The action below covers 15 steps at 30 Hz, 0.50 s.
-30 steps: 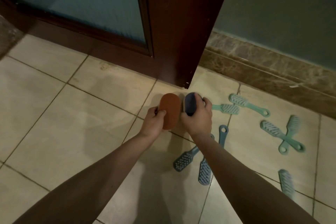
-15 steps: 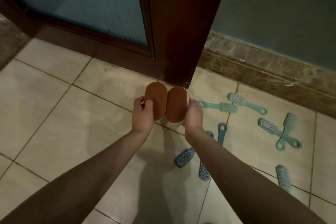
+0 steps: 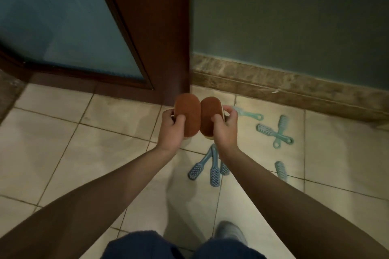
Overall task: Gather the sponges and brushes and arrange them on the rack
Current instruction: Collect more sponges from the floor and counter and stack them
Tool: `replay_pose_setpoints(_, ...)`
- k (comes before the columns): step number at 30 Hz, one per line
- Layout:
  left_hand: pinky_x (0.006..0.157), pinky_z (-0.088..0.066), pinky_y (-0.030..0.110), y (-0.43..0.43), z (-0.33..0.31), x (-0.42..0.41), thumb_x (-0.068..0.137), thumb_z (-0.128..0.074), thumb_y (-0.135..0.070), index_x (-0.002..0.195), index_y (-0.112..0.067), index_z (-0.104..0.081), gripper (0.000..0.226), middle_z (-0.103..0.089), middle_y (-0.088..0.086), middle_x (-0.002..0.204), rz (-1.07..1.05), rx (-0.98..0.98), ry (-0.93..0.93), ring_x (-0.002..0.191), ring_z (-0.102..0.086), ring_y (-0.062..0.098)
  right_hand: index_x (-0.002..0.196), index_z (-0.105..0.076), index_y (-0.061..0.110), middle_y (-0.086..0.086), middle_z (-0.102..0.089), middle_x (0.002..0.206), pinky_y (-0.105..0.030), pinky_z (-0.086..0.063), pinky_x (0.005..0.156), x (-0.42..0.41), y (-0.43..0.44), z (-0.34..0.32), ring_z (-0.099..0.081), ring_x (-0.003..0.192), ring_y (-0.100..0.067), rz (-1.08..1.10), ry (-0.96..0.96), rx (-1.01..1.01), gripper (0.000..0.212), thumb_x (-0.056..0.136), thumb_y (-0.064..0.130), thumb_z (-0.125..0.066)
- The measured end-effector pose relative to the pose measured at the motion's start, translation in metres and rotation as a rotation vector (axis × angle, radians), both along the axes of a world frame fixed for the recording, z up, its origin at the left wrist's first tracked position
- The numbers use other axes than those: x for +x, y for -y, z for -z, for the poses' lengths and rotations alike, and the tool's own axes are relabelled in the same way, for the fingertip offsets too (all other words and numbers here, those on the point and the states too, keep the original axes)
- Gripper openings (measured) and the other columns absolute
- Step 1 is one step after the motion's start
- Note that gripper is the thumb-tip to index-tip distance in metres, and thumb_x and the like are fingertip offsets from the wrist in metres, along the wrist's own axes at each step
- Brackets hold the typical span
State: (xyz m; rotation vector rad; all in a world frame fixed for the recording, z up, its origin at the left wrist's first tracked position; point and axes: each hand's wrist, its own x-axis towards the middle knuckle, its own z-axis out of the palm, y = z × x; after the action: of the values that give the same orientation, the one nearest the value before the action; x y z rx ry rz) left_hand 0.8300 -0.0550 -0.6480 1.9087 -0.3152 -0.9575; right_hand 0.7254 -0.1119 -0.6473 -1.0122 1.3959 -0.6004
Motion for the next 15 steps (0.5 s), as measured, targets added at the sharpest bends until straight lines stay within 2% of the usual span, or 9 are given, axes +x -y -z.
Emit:
replay_pose_setpoints(3,0.086,-0.050,0.036,0.008,-0.057,-0.022,0.097,-0.046,-0.021,0.131,-0.011,-0.043,0.036,-0.054,0.001,0.111,0.014,-0.005,-0.016,0.098,-0.056,0.016,0.119,-0.042,0.030,-0.011,-0.057,0.116,-0.053,-0.050,0.094,-0.019,-0.001,-0.059,-0.059,0.103,-0.027,0.044,-0.009,0.016,0.035,0.086,0.020,-0.048)
replay_pose_setpoints(5,0.081,-0.045,0.030,0.010,-0.101,-0.037,0.098,-0.044,-0.023,0.130,-0.015,-0.044,0.033,-0.053,-0.001,0.108,0.064,0.013,0.024,0.093,-0.054,0.013,0.119,-0.041,0.031,-0.012,-0.054,0.123,-0.055,-0.049,0.096,-0.032,-0.002,-0.098,-0.057,0.109,-0.028,0.069,-0.020,0.015,0.041,0.078,0.028,-0.046)
replay_pose_setpoints(7,0.082,-0.044,0.030,0.013,-0.147,-0.050,0.099,-0.043,-0.026,0.130,-0.016,-0.045,0.033,-0.053,-0.001,0.109,0.129,0.017,0.069,0.094,-0.054,0.013,0.122,-0.041,0.030,-0.011,-0.050,0.128,-0.054,-0.049,0.097,-0.046,0.000,-0.141,-0.056,0.111,-0.027,0.082,-0.025,0.016,0.046,0.076,0.032,-0.046)
replay_pose_setpoints(9,0.093,-0.048,0.038,0.018,-0.191,-0.061,0.099,-0.043,-0.031,0.133,-0.014,-0.048,0.038,-0.046,0.002,0.121,0.190,0.055,0.122,0.101,-0.052,0.015,0.124,-0.043,0.027,-0.006,-0.043,0.130,-0.049,-0.049,0.098,-0.060,0.004,-0.194,-0.055,0.109,-0.023,0.097,-0.039,0.003,0.042,0.083,0.027,-0.047)
replay_pose_setpoints(11,0.101,-0.045,0.040,0.023,-0.241,-0.072,0.099,-0.042,-0.035,0.138,-0.015,-0.046,0.043,-0.036,0.004,0.127,0.250,0.116,0.159,0.102,-0.046,0.015,0.126,-0.044,0.020,-0.002,-0.034,0.131,-0.040,-0.047,0.100,-0.075,0.008,-0.248,-0.052,0.105,-0.015,0.123,-0.061,-0.027,0.035,0.091,0.016,-0.046)
replay_pose_setpoints(13,0.103,-0.043,0.039,0.027,-0.294,-0.085,0.098,-0.042,-0.037,0.138,-0.017,-0.046,0.045,-0.037,0.003,0.126,0.302,0.095,0.169,0.104,-0.046,0.015,0.124,-0.045,0.016,-0.001,-0.030,0.133,-0.033,-0.045,0.100,-0.091,0.013,-0.297,-0.050,0.101,-0.011,0.153,-0.092,-0.051,0.031,0.094,0.009,-0.045)
replay_pose_setpoints(15,0.103,-0.043,0.041,0.033,-0.348,-0.099,0.098,-0.043,-0.034,0.142,-0.020,-0.041,0.046,-0.041,0.002,0.129,0.334,0.041,0.147,0.114,-0.048,0.018,0.124,-0.046,0.016,0.002,-0.030,0.128,-0.035,-0.043,0.104,-0.106,0.018,-0.347,-0.049,0.106,-0.014,0.184,-0.101,-0.072,0.032,0.093,0.007,-0.045)
